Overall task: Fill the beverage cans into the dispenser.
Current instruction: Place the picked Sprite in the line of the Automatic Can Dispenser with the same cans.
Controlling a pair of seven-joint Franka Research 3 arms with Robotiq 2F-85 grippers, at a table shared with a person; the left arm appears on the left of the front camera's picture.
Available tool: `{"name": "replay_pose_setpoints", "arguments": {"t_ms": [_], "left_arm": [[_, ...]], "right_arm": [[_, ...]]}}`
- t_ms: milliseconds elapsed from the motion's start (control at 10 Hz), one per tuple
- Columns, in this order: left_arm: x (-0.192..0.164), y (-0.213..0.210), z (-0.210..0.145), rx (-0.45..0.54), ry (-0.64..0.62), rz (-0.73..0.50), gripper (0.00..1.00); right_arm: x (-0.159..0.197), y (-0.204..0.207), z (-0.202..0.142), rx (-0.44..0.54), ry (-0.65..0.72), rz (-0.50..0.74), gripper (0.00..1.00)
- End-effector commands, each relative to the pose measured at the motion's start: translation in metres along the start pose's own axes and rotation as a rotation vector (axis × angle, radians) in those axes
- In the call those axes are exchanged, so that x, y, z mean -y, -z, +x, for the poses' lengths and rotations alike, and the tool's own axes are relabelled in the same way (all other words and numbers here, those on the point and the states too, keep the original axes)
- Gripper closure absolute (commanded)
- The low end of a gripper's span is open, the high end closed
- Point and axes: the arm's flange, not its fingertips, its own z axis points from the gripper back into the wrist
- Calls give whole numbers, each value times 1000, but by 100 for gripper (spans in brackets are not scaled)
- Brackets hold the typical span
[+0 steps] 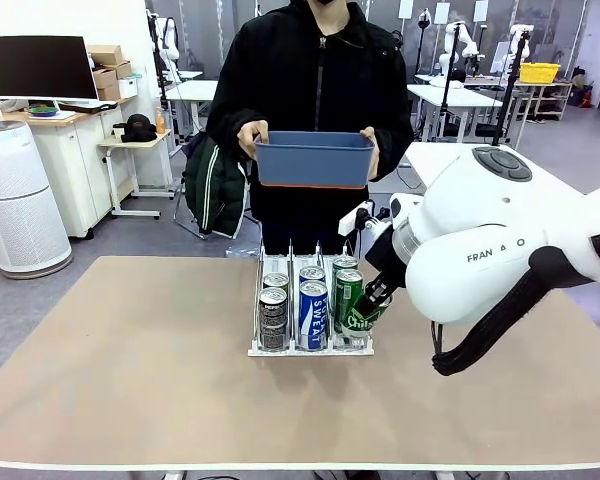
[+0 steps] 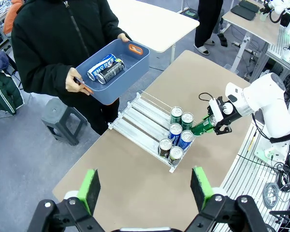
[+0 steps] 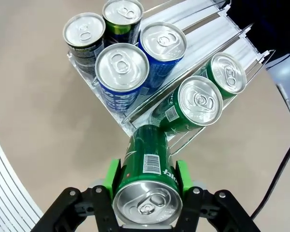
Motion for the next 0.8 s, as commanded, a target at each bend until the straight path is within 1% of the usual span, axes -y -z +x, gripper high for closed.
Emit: {"name": "replay_pose_setpoints", "arguments": {"t_ms": [0,300,700], "left_arm": [[0,-1,0,15,-15,-9,0],[0,-1,0,15,-15,-9,0],[0,-1,0,15,-15,-9,0]], "right_arm": [[8,11,14,42,29,-45,42],[14,23,25,51,60,-20,42],[23,11,41,86,68,-44,42]]}}
